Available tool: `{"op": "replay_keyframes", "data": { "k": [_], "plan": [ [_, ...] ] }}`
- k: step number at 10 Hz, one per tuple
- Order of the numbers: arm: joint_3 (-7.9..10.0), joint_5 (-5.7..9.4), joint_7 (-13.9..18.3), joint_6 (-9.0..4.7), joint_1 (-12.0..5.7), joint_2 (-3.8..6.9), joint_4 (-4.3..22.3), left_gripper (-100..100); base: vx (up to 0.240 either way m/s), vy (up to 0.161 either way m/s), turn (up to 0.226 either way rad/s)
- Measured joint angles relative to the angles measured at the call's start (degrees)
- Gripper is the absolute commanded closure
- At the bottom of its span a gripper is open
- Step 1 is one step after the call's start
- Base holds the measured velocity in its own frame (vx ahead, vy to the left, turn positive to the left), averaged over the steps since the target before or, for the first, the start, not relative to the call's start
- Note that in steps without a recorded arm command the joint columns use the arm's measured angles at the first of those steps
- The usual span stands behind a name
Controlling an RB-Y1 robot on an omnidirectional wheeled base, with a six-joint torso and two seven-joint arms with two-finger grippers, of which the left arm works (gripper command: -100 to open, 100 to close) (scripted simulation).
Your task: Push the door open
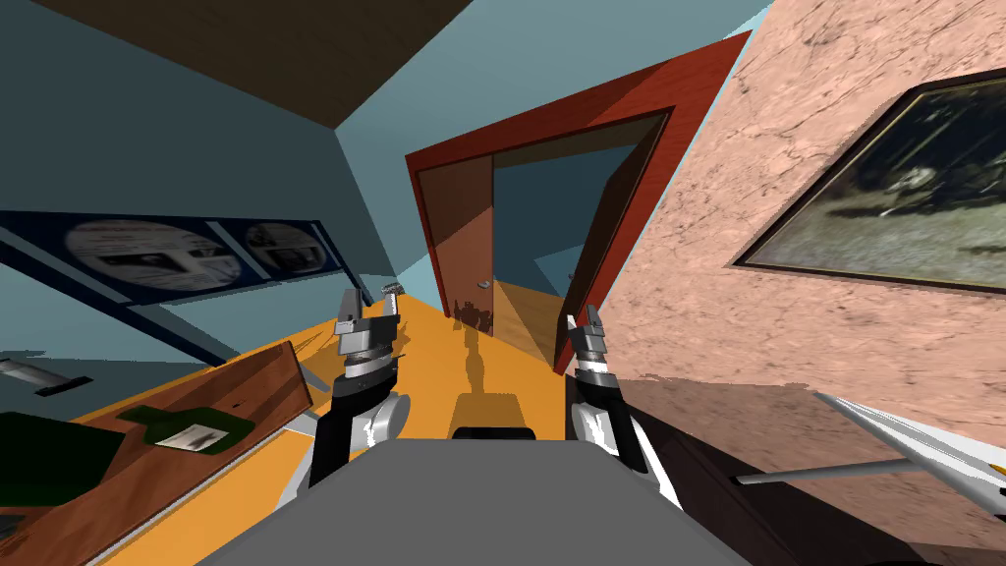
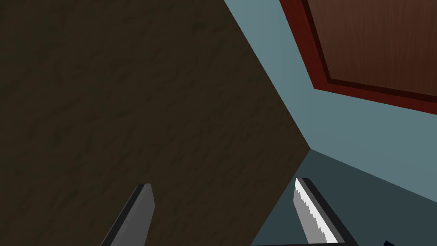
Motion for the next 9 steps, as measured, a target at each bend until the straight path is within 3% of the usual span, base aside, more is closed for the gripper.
{"op": "replay_keyframes", "data": {
  "k": [9],
  "plan": [
    [-1.87,-1.49,1.61,-1.66,-3.94,2.94,11.21,-100,0.1,0.029,-0.01]
  ]
}}
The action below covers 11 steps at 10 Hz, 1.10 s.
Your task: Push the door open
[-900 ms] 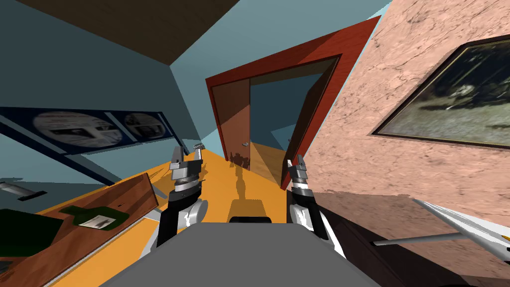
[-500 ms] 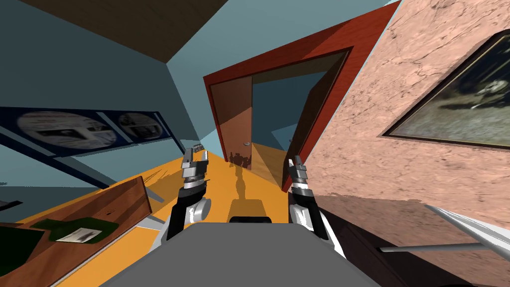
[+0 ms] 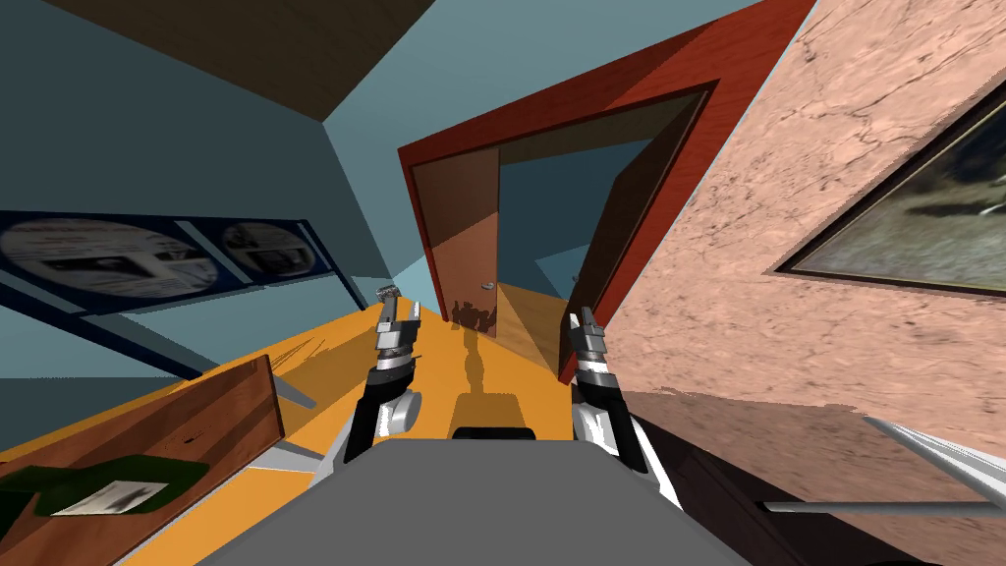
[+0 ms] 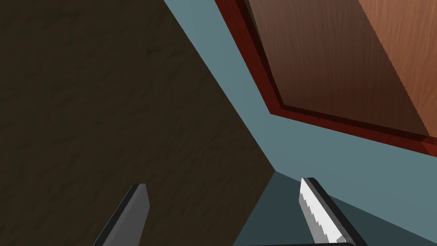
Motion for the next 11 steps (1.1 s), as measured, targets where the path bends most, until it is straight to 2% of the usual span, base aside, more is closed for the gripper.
{"op": "replay_keyframes", "data": {
  "k": [3,6,9,10,11],
  "plan": [
    [-0.88,-0.71,0.29,0.28,-1.79,0.46,3.44,-100,0.091,0.044,-0.01],
    [-1.27,-1.08,1.2,-0.56,-3.32,1.55,8.06,-100,0.099,0.03,-0.01],
    [-2.46,-1.93,1.62,-1.2,-4.78,1.89,12.56,-100,0.1,0.041,-0.013],
    [-2.42,-2.04,1.93,-1.42,-6.1,2.23,14.68,-100,0.095,0.04,-0.012],
    [-2.65,-2.24,2.25,-1.91,-6.65,2.5,16.74,-100,0.096,0.042,-0.011]
  ]
}}
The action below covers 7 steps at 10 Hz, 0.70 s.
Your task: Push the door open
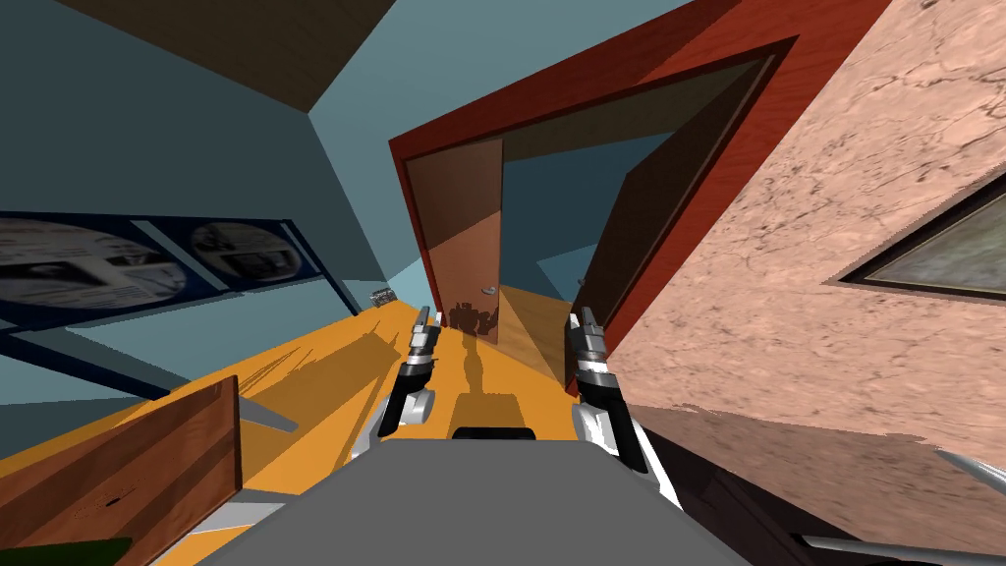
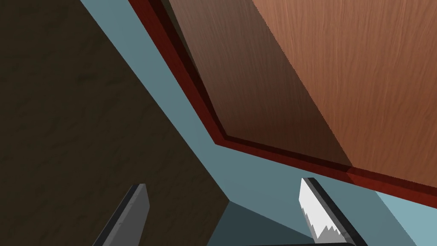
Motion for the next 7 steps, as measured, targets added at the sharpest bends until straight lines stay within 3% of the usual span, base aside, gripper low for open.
{"op": "replay_keyframes", "data": {
  "k": [7],
  "plan": [
    [-1.91,-1.5,1.48,-0.82,-3.77,0.9,9.96,-100,0.084,0.038,-0.011]
  ]
}}
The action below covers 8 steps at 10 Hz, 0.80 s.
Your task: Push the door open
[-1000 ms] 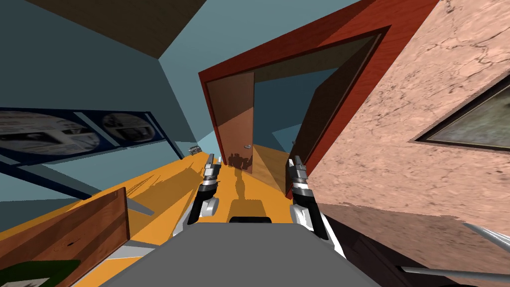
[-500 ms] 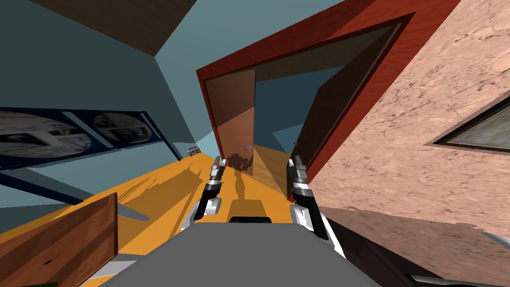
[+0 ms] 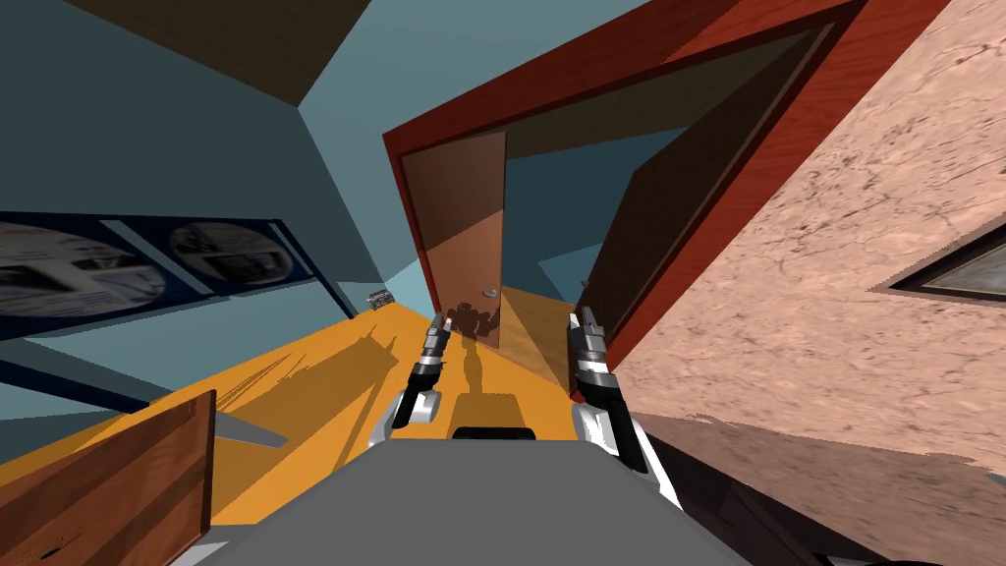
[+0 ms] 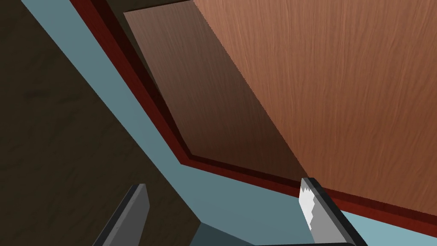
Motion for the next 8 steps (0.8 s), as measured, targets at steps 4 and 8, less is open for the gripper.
{"op": "replay_keyframes", "data": {
  "k": [4,8],
  "plan": [
    [-0.87,-0.8,0.56,-0.6,-2.84,0.04,6.27,-100,0.069,0.037,-0.011],
    [-2.06,-1.75,1.79,-1.34,-5.38,0.49,13.13,-100,0.102,0.048,-0.012]
  ]
}}
